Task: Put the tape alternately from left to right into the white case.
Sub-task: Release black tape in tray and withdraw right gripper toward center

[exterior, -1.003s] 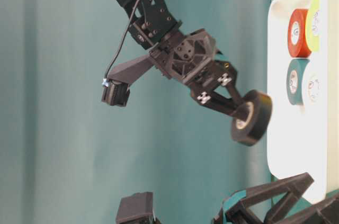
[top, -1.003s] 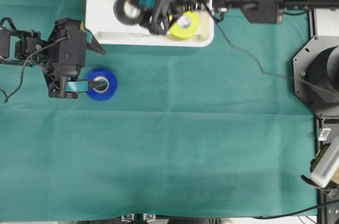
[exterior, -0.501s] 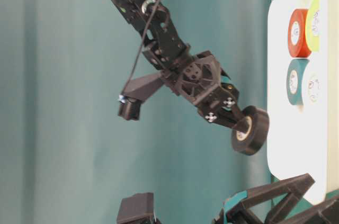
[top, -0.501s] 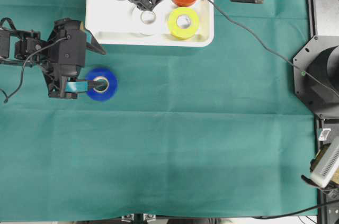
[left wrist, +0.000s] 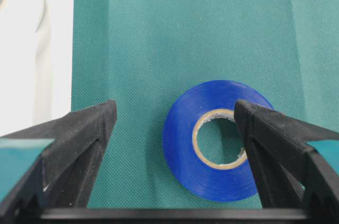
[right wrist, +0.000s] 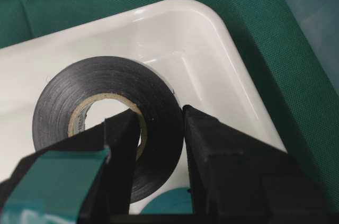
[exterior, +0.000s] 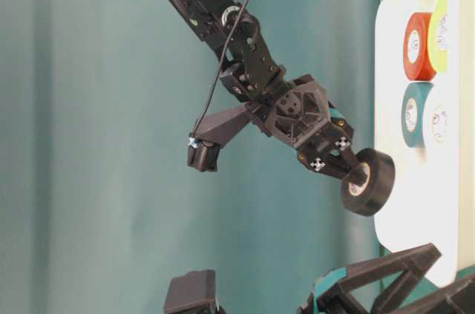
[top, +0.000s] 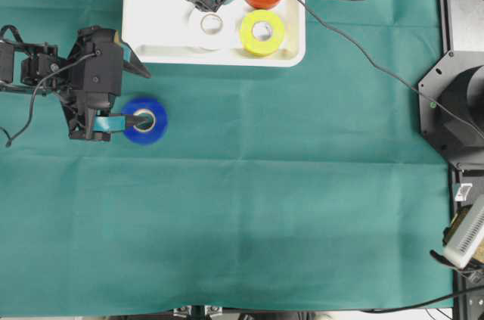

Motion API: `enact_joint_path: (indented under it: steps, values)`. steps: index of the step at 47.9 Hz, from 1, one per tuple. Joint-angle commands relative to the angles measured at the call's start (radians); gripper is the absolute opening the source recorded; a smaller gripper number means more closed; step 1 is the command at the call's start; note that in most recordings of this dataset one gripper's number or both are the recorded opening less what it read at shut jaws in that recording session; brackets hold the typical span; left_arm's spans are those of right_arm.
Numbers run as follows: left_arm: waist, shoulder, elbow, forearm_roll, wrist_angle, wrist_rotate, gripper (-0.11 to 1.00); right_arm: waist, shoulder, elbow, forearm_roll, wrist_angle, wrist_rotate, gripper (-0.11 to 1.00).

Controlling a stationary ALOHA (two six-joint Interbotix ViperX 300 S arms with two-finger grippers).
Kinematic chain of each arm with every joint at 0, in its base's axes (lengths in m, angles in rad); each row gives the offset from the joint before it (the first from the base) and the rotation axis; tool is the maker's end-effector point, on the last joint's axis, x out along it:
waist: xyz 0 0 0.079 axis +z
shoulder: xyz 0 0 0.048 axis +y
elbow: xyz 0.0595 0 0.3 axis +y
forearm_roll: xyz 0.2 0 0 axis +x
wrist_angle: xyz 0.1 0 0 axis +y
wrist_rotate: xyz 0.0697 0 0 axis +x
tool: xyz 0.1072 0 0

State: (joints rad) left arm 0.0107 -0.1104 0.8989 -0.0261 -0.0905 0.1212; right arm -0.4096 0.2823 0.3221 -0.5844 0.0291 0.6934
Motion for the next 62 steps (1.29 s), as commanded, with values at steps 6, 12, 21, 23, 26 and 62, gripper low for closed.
enact_joint_path:
  steps: [6, 12, 21, 23, 26, 62]
  values:
    - [-0.003, -0.015, -0.009, -0.003, -0.005, 0.0, 0.62, -0.008, -0.04, -0.031, -0.003, -0.011, 0.002, 0.24]
    - [-0.003, -0.015, -0.009, -0.002, -0.005, -0.002, 0.62, -0.008, -0.04, -0.031, -0.003, -0.011, 0.003, 0.25]
    - [-0.003, -0.015, -0.009, -0.003, -0.005, -0.002, 0.62, -0.008, -0.041, -0.031, -0.003, -0.006, 0.008, 0.59]
    - [-0.003, -0.015, -0.009, -0.003, -0.005, -0.002, 0.62, -0.008, -0.043, -0.031, -0.003, -0.006, 0.008, 0.68]
    - [-0.003, -0.015, -0.009, -0.002, -0.005, -0.002, 0.62, -0.008, -0.048, -0.028, -0.002, -0.006, 0.008, 0.69]
    - [-0.003, -0.02, -0.011, -0.003, -0.005, -0.002, 0.62, 0.092, -0.253, 0.19, -0.003, -0.035, 0.011, 0.69]
